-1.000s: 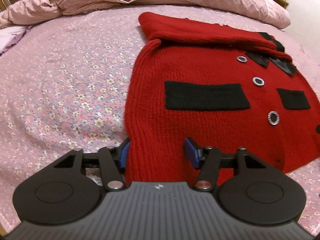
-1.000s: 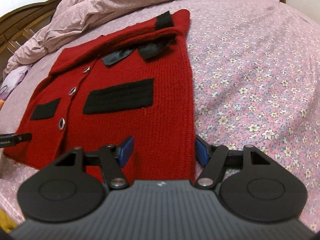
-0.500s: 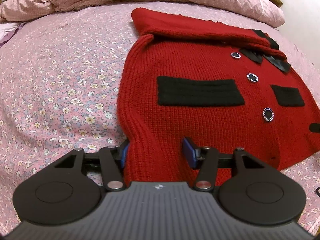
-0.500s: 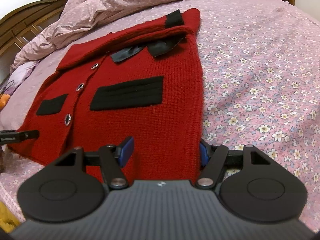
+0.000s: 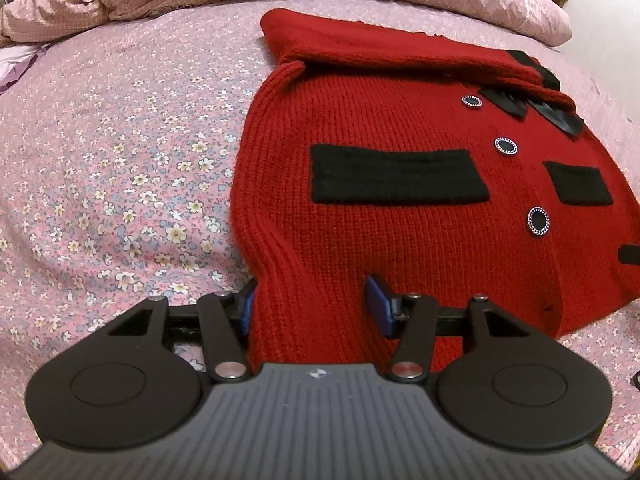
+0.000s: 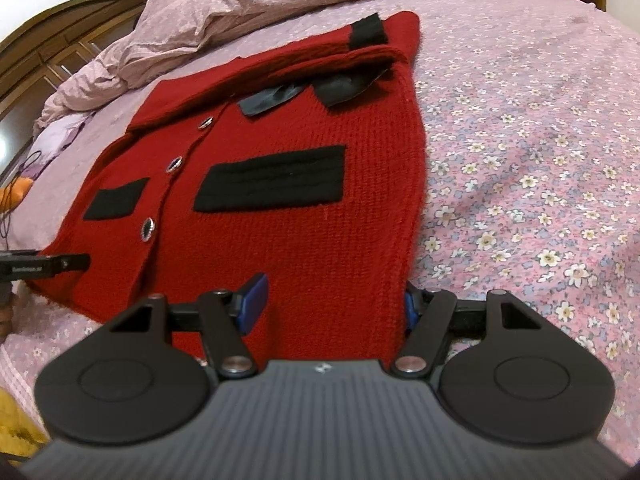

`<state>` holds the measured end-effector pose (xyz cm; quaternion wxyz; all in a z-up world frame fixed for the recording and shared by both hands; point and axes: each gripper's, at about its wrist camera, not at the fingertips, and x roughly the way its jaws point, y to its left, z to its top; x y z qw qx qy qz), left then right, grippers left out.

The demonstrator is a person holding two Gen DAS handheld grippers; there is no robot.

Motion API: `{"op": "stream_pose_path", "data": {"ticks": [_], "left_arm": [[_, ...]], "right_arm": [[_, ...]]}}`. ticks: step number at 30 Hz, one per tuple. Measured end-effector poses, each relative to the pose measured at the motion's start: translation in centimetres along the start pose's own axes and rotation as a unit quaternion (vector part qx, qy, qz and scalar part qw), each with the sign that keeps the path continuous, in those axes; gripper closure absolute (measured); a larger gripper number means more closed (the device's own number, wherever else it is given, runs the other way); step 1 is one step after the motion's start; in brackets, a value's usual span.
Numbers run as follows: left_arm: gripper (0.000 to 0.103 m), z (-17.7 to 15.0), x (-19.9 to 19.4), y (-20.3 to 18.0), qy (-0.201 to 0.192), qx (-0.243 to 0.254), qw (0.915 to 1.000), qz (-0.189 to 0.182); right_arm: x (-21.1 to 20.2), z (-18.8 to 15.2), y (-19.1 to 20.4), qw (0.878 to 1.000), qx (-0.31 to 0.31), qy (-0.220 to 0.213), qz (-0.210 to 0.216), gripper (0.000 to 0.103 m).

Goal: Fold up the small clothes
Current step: 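Smooth the folded cardigan flat with both open grippers, then grasp the ribbed hem edge of the cardigan with both grippers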

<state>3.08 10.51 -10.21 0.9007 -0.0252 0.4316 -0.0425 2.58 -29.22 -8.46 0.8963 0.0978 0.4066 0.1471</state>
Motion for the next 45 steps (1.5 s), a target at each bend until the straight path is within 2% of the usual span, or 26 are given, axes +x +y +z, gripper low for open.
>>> {"op": "stream_pose_path", "data": {"ticks": [12, 14, 15, 16, 17, 18, 20, 21, 27, 32, 35, 38, 45], "left_arm": [[0.044, 0.1, 0.1, -0.5, 0.02, 0.019, 0.9996, -0.009], [0.046, 0.1, 0.2, -0.6, 0.02, 0.02, 0.9996, -0.005], [0.049, 0.1, 0.1, -0.6, 0.018, 0.017, 0.9997, -0.004], [0.062, 0.1, 0.0, -0.6, 0.016, 0.013, 0.9998, -0.003], [0.071, 0.1, 0.0, -0.6, 0.016, 0.007, 0.9998, -0.006], [0.073, 0.1, -0.1, -0.5, 0.016, -0.001, 0.9998, -0.011], [0.077, 0.1, -0.3, -0.4, 0.014, -0.011, 0.9998, -0.012], [0.077, 0.1, -0.3, -0.4, 0.014, -0.009, 0.9998, -0.012], [0.076, 0.3, 0.4, -0.3, 0.027, -0.011, 0.9994, -0.021], [0.078, 0.2, 0.0, 0.2, 0.022, -0.023, 0.9991, -0.027], [0.088, 0.3, -0.7, 0.7, 0.014, -0.037, 0.9986, -0.034], [0.089, 0.5, -1.2, 1.1, 0.007, -0.052, 0.9976, -0.044], [0.088, 0.0, -0.4, 1.3, 0.022, -0.067, 0.9966, -0.042]], "right_arm": [[-0.1, -0.1, 0.2, 1.0, -0.006, 0.003, 0.007, 0.038], [-0.1, -0.1, 0.1, 1.0, -0.004, 0.002, 0.007, 0.044], [-0.1, -0.1, 0.0, 1.0, 0.0, 0.002, 0.004, 0.05], [-0.1, -0.1, -0.1, 1.0, 0.005, 0.001, 0.0, 0.054], [-0.2, -0.1, -0.3, 1.0, 0.012, -0.001, -0.004, 0.062], [-0.2, -0.1, -0.5, 1.0, 0.019, -0.002, -0.007, 0.071], [-0.4, -0.1, -1.2, 0.999, 0.043, -0.005, -0.006, 0.083], [-0.6, -0.1, -1.5, 0.999, 0.054, -0.007, -0.002, 0.085], [-0.4, -0.2, -1.9, 0.997, 0.067, 0.001, 0.025, 0.084], [0.0, 0.0, -1.3, 0.998, 0.05, 0.016, 0.024, 0.085], [-0.4, 0.1, -1.3, 0.998, 0.049, 0.007, 0.026, 0.091], [-1.1, 0.3, -1.4, 0.998, 0.054, -0.009, 0.033, 0.092], [-2.0, 0.6, -1.7, 0.996, 0.069, -0.028, 0.046, 0.092]]}}
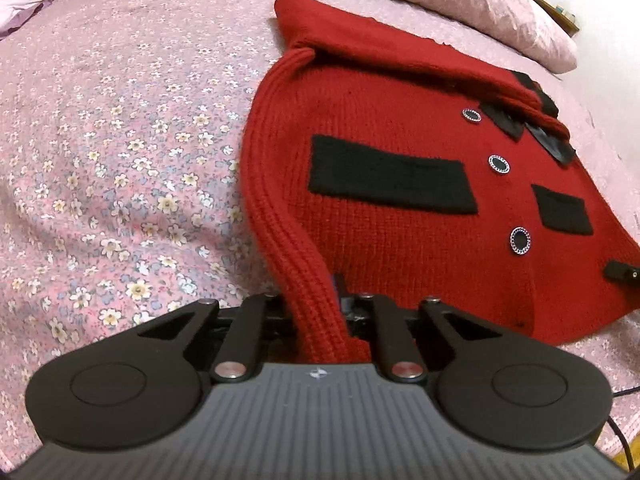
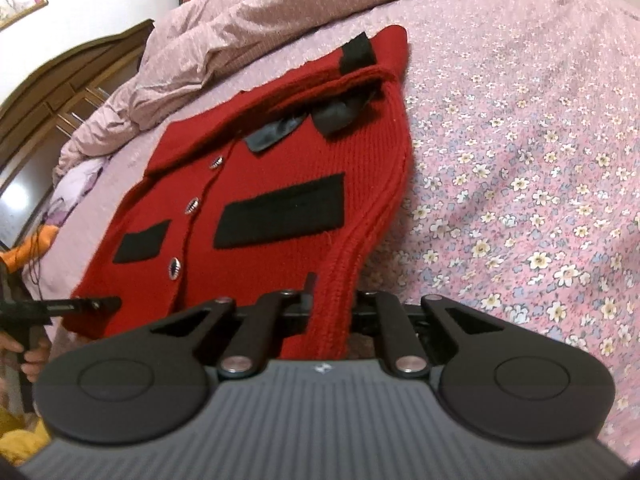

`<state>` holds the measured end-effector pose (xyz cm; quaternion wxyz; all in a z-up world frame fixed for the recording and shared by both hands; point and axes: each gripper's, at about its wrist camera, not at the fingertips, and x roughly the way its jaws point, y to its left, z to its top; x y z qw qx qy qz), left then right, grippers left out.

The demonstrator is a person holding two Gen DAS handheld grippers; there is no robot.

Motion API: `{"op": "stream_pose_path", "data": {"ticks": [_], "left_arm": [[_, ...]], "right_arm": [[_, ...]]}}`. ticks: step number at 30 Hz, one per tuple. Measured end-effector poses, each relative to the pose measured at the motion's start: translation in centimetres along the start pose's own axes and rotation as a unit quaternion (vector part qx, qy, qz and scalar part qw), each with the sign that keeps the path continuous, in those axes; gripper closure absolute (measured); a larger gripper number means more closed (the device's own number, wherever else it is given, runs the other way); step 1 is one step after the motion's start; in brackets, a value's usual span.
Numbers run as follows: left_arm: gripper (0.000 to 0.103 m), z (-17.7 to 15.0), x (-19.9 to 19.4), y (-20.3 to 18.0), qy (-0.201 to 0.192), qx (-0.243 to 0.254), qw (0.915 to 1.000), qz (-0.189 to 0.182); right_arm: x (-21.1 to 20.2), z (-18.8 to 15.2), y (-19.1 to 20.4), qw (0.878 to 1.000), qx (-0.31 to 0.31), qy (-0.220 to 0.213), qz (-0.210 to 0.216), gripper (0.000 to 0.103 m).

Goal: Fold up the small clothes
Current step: 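Grasp the ribbed hem edge of the cardigan with both grippers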

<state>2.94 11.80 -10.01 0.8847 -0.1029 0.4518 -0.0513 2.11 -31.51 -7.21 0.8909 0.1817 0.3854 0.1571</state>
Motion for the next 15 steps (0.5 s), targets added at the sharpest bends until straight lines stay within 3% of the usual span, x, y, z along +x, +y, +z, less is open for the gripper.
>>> {"op": "stream_pose_path", "data": {"ticks": [15], "left_arm": [[0.091, 0.73, -0.56, 0.12, -0.006, -0.011, 0.9998, -0.015]], "right_arm": [[-0.56, 0.52, -0.34, 0.999, 0.035, -0.009, 0.034, 0.092]]}}
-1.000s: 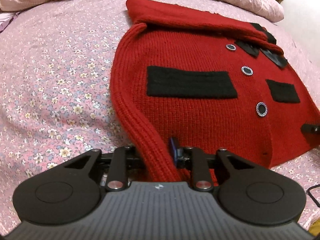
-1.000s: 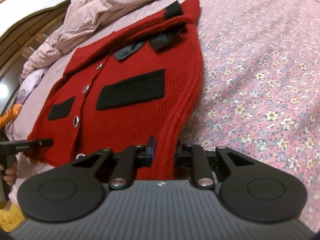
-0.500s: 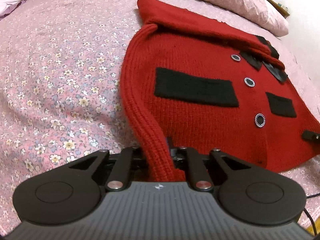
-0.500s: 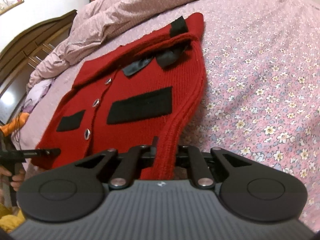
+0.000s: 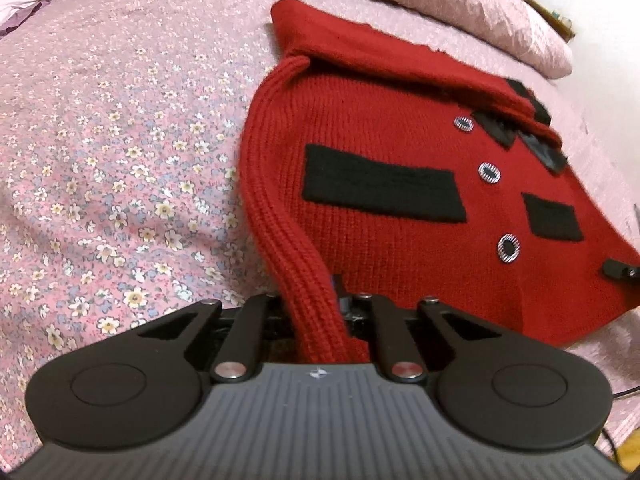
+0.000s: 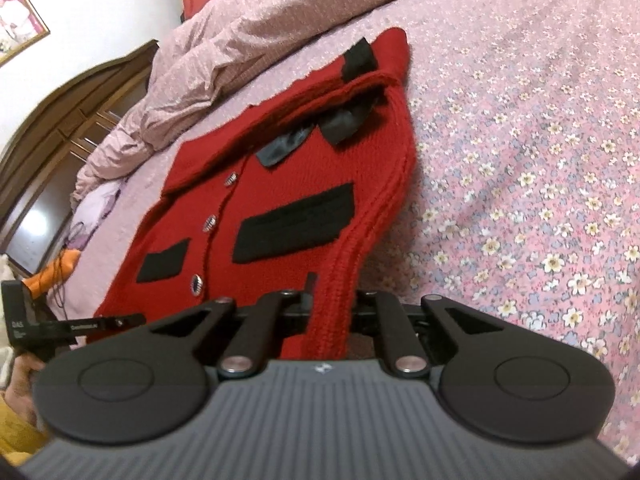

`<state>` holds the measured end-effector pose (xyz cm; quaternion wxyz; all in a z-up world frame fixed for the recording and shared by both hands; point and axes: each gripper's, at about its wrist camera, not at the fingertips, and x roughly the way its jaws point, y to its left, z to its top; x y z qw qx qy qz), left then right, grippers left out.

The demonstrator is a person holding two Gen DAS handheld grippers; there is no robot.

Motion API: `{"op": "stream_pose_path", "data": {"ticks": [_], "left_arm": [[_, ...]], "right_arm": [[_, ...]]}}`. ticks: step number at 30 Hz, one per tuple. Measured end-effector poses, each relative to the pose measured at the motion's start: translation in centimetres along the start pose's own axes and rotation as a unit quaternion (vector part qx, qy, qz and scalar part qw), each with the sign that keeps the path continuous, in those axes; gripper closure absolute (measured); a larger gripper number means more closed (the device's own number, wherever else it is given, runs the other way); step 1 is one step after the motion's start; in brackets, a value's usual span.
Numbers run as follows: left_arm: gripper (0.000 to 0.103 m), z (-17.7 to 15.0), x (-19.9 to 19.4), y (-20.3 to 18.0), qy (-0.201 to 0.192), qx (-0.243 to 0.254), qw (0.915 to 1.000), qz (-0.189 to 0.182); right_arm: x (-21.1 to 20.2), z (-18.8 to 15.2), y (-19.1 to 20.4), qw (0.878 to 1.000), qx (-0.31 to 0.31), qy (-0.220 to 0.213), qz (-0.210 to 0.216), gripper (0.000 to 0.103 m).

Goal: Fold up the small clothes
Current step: 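Grasp the ribbed hem edge of the cardigan with both grippers, then lift the held hem and fold it over toward the collar with both grippers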

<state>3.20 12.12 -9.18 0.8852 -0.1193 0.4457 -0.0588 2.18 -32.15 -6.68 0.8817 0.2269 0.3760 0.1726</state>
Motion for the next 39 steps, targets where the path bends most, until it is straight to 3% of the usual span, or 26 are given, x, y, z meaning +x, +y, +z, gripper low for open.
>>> {"op": "stream_pose_path", "data": {"ticks": [19, 39], "left_arm": [[0.093, 5.4, -4.1, -1.4, -0.079, -0.074, 0.9899, -0.092], [0.093, 14.9, -4.8, -2.9, -0.174, -0.086, 0.9777, -0.08]], "right_arm": [[-0.8, 4.0, 0.7, 0.997, 0.02, -0.06, 0.054, 0.093], [0.9, 12.3, 1.5, 0.989, 0.004, -0.122, 0.086, 0.093]]}}
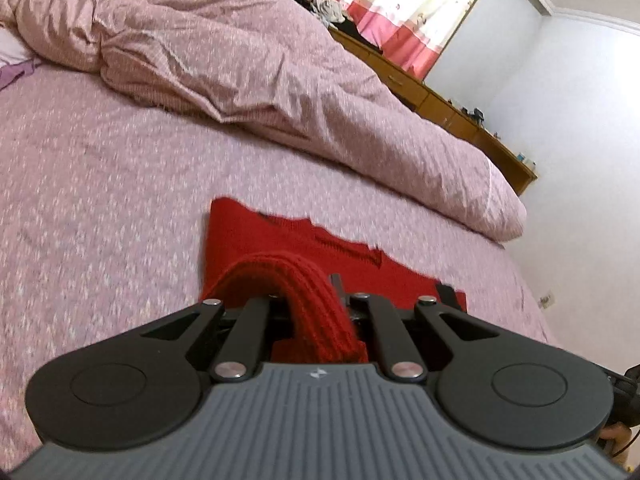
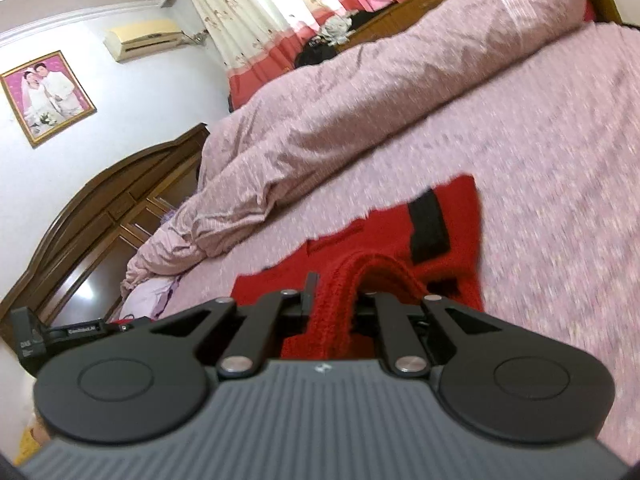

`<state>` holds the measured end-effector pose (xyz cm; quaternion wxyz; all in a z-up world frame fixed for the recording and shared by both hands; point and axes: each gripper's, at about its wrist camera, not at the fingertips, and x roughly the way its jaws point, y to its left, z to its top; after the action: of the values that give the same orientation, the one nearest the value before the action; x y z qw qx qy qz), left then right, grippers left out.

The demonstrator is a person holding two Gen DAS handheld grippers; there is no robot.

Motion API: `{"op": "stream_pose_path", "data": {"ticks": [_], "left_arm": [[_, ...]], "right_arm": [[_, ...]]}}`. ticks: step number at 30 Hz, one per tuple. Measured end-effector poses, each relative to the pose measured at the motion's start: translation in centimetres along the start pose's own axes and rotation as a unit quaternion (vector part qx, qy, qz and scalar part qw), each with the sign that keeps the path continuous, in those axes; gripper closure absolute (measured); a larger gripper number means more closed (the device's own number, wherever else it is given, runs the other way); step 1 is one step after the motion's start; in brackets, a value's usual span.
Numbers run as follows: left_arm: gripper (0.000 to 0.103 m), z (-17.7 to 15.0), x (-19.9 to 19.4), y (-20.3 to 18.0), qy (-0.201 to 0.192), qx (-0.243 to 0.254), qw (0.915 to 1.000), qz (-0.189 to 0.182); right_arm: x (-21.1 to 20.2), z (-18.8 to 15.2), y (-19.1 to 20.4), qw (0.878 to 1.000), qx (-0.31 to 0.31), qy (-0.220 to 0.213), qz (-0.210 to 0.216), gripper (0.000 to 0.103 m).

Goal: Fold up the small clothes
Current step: 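Lift the held hem and fold it over toward the collar with both grippers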

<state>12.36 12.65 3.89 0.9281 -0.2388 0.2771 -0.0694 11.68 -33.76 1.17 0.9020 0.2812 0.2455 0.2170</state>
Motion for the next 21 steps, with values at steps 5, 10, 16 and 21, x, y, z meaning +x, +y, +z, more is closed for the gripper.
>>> {"op": "stream_pose_path", "data": {"ticks": [5, 10, 16, 21], "left_arm": [[0.093, 2.3, 1.9, -0.7, -0.019, 0.007, 0.9997, 0.014], [0.093, 4.3, 4.2, -1.6, -0.029, 0.026, 0.9989, 0.028], [0.093, 6.6, 8.1, -1.4, -0.034, 0.04, 0.9969, 0.059], [0.093, 7.8, 12.7, -0.2, -0.01, 0.038, 0.9964, 0.075]], "right_arm": [[2.1, 2.4, -0.3, 1.0, 0.002, -0.018, -0.001, 0.093], [4.4, 4.6, -0.8, 1.0, 0.0, -0.027, -0.007, 0.093], [7.2, 6.7, -1.6, 0.999, -0.009, -0.028, -0.026, 0.093], [9.8, 7.9, -2.6, 0.999, -0.019, -0.025, -0.042, 0.093]]}}
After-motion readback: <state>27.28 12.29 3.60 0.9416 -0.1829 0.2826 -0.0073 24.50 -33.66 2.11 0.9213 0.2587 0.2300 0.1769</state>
